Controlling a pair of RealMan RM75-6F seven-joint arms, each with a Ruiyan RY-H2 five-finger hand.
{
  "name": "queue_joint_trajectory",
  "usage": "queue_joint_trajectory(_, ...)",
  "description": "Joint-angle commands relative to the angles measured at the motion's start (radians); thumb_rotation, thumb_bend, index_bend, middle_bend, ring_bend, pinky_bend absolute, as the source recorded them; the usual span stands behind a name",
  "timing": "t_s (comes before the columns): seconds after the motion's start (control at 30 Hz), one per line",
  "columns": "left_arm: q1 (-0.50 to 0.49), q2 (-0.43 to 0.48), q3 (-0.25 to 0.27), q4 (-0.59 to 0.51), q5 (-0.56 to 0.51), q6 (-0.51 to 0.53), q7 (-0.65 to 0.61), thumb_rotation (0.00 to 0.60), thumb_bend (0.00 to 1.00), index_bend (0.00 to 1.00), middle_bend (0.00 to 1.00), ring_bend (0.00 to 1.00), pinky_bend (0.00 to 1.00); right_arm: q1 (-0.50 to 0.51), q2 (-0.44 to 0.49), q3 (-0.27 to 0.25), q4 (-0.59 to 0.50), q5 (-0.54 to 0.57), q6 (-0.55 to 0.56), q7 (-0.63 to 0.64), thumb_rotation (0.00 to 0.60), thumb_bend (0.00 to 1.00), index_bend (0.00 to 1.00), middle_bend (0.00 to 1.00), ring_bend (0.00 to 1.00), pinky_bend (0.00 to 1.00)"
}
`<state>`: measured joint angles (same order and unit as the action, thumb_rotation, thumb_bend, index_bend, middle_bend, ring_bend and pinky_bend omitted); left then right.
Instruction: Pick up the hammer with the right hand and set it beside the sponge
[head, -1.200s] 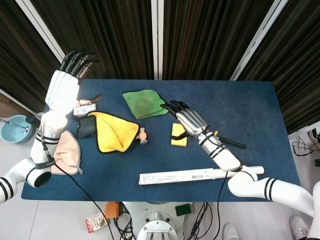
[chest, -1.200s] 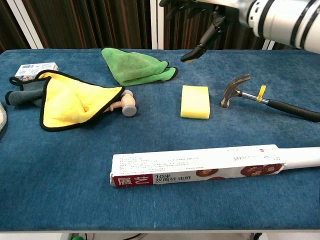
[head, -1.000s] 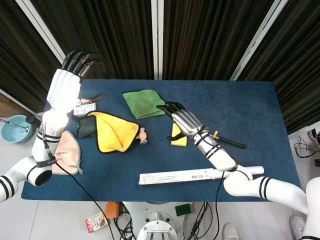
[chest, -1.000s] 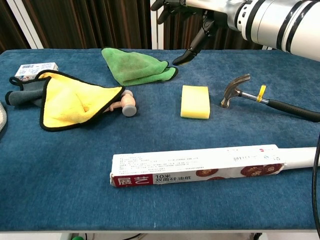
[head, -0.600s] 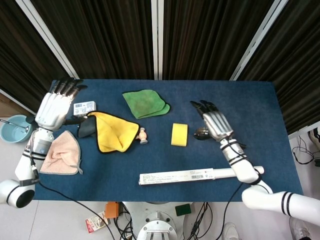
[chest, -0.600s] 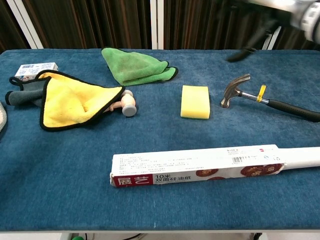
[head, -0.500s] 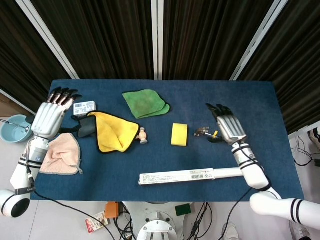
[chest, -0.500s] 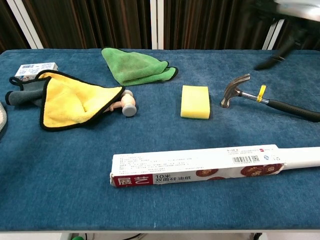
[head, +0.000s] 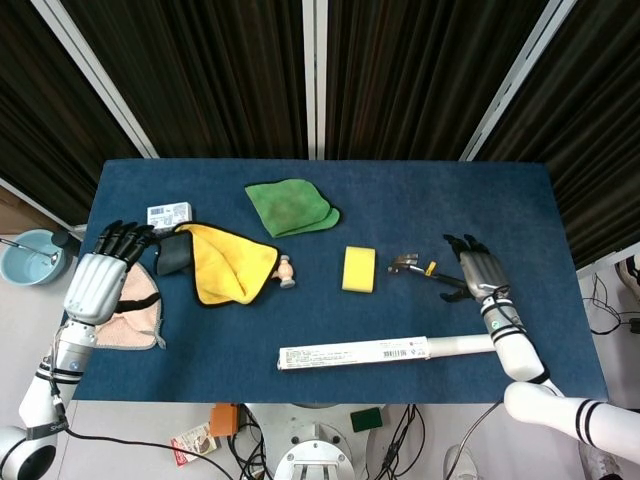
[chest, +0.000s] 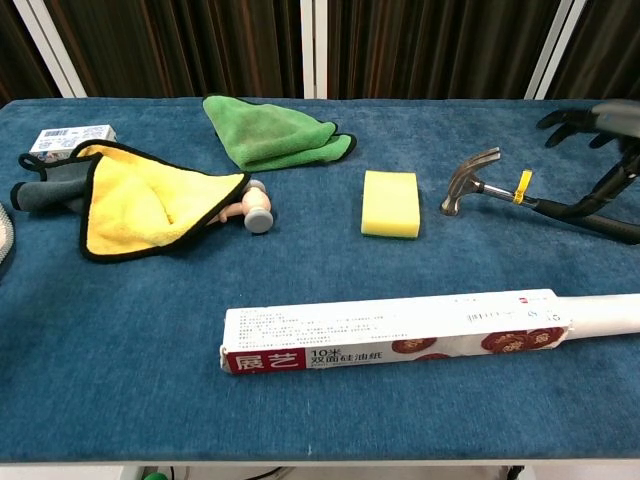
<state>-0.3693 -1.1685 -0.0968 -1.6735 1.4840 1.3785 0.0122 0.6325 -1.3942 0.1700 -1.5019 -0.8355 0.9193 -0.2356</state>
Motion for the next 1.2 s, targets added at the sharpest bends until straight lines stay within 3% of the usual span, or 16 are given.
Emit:
queue_joint_trajectory(0.03, -0.006, -0.013, 0.001, 0.010, 0.004, -0.013, -0.004, 0.600, 0.04, 0.24, 0.14, 0.08, 0.08, 0.030, -0.044, 0.007, 0.048, 0.039, -0.039, -0.012, 0.600, 0.03, 0.13, 0.15, 0.00, 0.13)
queue_joint_trajectory(0.37, -0.010, -0.030, -0.004, 0.023, 0.013, -0.020, -0.019, 0.600, 0.04, 0.24, 0.14, 0.08, 0.08, 0.092, -0.098, 0.015, 0.102, 0.128, -0.073, -0.097, 0.600, 0.21, 0.28, 0.24, 0.03, 0.15)
queue_joint_trajectory(0.9, 0.001, -0.041, -0.004, 0.045, 0.018, -0.014, -0.043, 0.600, 0.04, 0.24, 0.14, 0.08, 0.08, 0.140, -0.125, 0.012, 0.106, 0.223, -0.092, -0.148, 0.600, 0.36, 0.42, 0.35, 0.15, 0.21)
queue_joint_trajectory(1.2, 0.013, -0.041, 0.000, 0.054, 0.020, -0.007, -0.058, 0.600, 0.04, 0.24, 0.14, 0.08, 0.08, 0.138, -0.133, 0.005, 0.113, 0.223, -0.079, -0.143, 0.600, 0.39, 0.43, 0.38, 0.18, 0.22)
